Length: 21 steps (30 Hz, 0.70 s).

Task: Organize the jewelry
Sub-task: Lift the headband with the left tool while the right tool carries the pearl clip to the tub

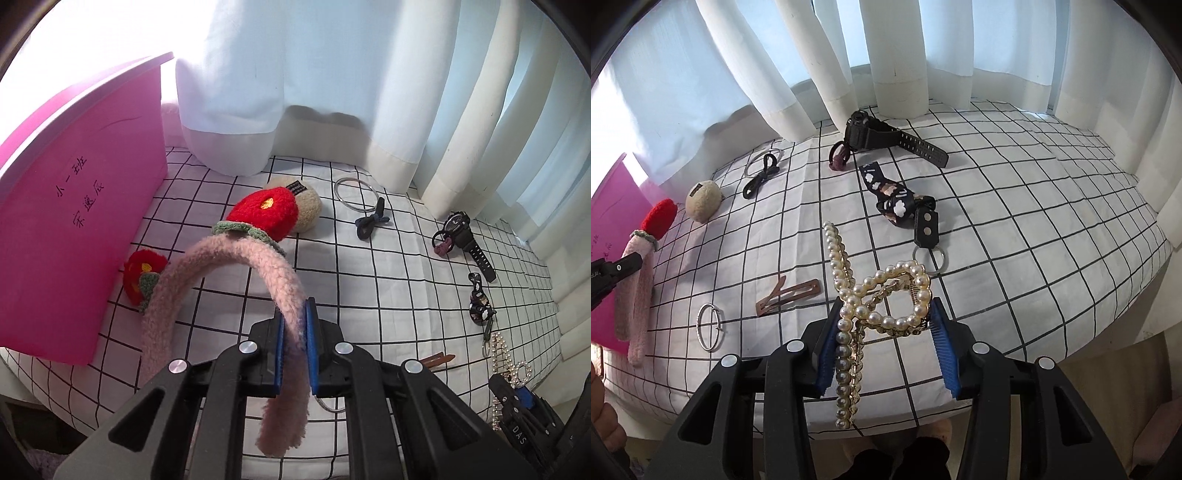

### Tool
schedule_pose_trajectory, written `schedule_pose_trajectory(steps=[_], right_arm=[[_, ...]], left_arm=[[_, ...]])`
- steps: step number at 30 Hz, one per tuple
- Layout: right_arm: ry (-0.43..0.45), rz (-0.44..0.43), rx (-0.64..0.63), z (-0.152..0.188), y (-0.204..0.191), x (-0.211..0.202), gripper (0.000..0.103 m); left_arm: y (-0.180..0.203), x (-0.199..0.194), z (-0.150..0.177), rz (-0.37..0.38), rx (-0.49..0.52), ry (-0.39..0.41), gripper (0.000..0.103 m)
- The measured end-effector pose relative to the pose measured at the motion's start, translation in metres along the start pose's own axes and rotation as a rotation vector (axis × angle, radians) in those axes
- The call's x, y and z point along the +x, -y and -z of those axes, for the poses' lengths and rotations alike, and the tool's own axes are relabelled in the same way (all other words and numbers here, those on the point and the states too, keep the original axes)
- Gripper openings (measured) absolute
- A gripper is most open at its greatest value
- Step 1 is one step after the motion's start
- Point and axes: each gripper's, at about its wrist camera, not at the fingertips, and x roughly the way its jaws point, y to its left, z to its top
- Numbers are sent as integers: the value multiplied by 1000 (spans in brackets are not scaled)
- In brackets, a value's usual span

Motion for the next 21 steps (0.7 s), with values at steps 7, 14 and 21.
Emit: schedule_pose_trajectory(steps=[7,14,21], right_arm=[[38,-55,-72,-27,-2,-23,44],[87,-140,-167,-62,-11,-45,44],[142,-280,-278,-103,-39,-65,44]], left_arm=[[15,-33,-4,6,-34,46,11],[35,-74,-9,9,-56,111,11],[48,-129,-24,-20,-106,215,11]])
